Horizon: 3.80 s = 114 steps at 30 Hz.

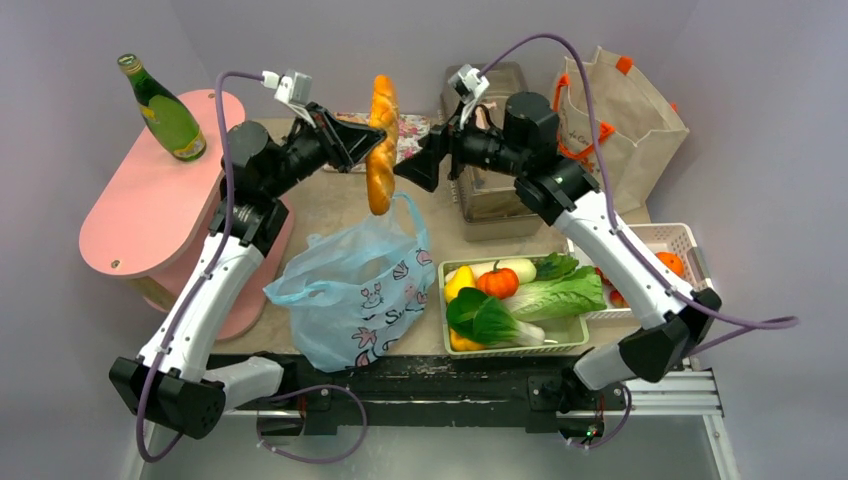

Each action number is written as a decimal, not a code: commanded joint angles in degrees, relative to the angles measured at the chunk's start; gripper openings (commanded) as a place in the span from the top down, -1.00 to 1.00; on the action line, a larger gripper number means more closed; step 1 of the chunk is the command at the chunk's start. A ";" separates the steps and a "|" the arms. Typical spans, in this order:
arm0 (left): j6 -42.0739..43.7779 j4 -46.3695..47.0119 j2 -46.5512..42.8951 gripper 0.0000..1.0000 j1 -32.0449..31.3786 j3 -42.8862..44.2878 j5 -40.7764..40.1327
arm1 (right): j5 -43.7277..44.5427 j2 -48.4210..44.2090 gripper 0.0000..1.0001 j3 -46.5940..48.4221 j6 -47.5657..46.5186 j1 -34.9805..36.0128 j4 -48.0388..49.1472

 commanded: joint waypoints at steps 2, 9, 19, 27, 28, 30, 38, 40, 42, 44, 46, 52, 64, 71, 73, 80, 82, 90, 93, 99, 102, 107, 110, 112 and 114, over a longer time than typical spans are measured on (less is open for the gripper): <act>-9.06 8.03 1.80 1.00 0.25 4.81 -1.50 | 2.94 7.16 -0.85 6.19 15.76 1.49 9.22; -8.65 7.75 1.35 1.00 0.45 3.95 -2.61 | 2.04 11.79 -0.74 9.64 17.69 3.88 10.19; -11.04 9.73 2.56 1.00 1.56 3.23 -2.15 | -0.23 11.00 -0.80 7.19 18.12 4.88 13.78; -8.24 1.15 4.71 0.68 2.35 7.07 -3.38 | 9.38 16.61 1.00 15.67 12.11 4.92 7.32; -5.48 -3.51 4.83 0.32 3.06 8.51 -4.94 | 11.19 17.09 1.00 16.75 10.84 4.92 6.52; 1.29 -12.12 4.88 -0.29 4.77 11.69 -8.17 | 16.00 19.26 1.00 20.55 7.64 4.84 3.38; 23.11 -26.41 0.41 -0.71 8.02 11.95 -17.86 | 29.76 37.62 1.00 36.54 -6.28 3.69 -0.80; 23.70 -27.82 -1.13 -0.71 8.07 10.48 -17.27 | 32.19 42.75 1.00 38.61 -9.21 3.09 2.36; 23.56 -28.64 -2.76 -0.71 8.07 8.90 -16.64 | 32.81 47.39 1.00 42.63 -10.27 1.94 3.35; 23.84 -29.06 -4.37 -0.71 8.07 7.16 -15.92 | 33.45 51.43 1.00 45.89 -10.61 1.01 3.93; 24.32 -29.17 -5.80 -0.72 8.07 5.49 -15.62 | 33.22 53.65 1.00 45.56 -10.57 0.22 7.15; 25.22 -30.26 -6.90 -0.72 8.07 3.35 -15.18 | 32.70 60.32 1.00 44.79 -10.58 -0.75 16.89; 25.52 -31.79 -6.14 -0.73 8.07 2.55 -13.48 | 32.38 67.20 0.49 46.73 -8.55 -1.76 23.46; 28.00 -35.31 -4.14 -0.78 8.07 3.80 -12.71 | 31.08 64.48 -0.80 47.81 -9.17 -1.79 23.19; 29.49 -37.56 -3.17 -0.79 8.07 4.50 -11.14 | 30.30 63.07 -0.83 47.48 -9.39 -1.84 22.63; 43.72 -51.69 -0.51 -0.99 7.85 3.70 -4.61 | 26.28 53.96 -0.86 42.24 -10.24 -1.87 20.20; 48.17 -54.59 0.14 -1.00 6.85 1.47 -5.92 | 23.96 50.54 -0.86 40.37 -9.94 -1.84 16.96; 58.13 -52.85 10.43 -1.00 -0.36 -6.41 -21.32 | 9.93 36.84 -0.81 28.79 -10.03 -1.89 -0.99; 57.08 -50.25 17.37 -0.86 -0.53 -5.31 -24.26 | 9.69 32.63 -0.79 24.14 -10.64 -1.99 -3.19; 58.48 -44.24 21.29 1.00 0.07 3.66 -19.40 | 12.22 28.11 -0.76 28.67 -10.35 -6.21 -6.13; 66.17 -40.26 20.91 1.00 -0.10 6.65 -17.37 | 16.89 27.24 -0.76 34.96 -10.64 -9.79 -9.44; 74.79 -32.72 22.11 0.74 -0.02 7.04 -17.85 | 26.17 24.57 -0.83 36.92 -14.73 -17.39 -15.40; 72.90 -35.36 25.00 -0.36 -0.02 11.29 -19.45 | 31.47 21.05 -0.85 31.70 -16.97 -22.55 -15.32; 69.33 -37.46 25.80 -0.51 0.25 13.48 -19.92 | 36.06 19.53 -0.86 29.57 -18.42 -26.40 -14.86; 67.36 -38.16 25.06 -0.59 0.65 13.56 -18.04 | 40.31 19.40 -0.87 30.09 -18.98 -29.70 -15.20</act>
